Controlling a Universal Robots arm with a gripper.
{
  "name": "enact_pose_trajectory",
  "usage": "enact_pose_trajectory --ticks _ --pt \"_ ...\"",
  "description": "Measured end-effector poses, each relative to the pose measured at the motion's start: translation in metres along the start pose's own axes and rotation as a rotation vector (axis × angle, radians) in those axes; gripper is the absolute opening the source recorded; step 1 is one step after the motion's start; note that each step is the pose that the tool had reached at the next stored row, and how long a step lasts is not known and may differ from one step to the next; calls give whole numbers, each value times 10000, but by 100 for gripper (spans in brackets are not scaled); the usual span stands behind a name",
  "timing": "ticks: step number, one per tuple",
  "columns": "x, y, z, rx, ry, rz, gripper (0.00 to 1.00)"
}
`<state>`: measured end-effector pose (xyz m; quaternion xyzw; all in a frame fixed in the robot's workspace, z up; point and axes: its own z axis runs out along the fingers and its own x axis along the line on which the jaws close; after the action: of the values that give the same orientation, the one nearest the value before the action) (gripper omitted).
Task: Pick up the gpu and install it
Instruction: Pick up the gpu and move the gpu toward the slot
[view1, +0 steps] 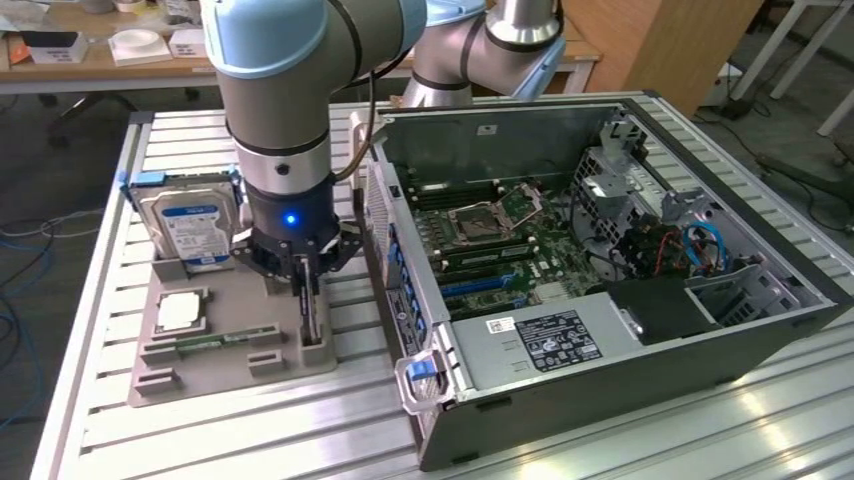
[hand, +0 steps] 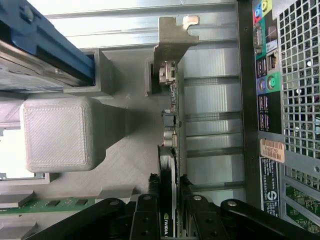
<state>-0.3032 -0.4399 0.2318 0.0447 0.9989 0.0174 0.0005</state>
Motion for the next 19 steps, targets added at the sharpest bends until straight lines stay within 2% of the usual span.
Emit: enact_pose_trajectory --ticks 1,3,5,19 --pt "0 0 -2 -48 3 0 27" --pt "0 1 -14 -201 11 3 27" --pt "1 3 -53 -263 17 7 27" --pt "0 24 -676 -296 20 6 27"
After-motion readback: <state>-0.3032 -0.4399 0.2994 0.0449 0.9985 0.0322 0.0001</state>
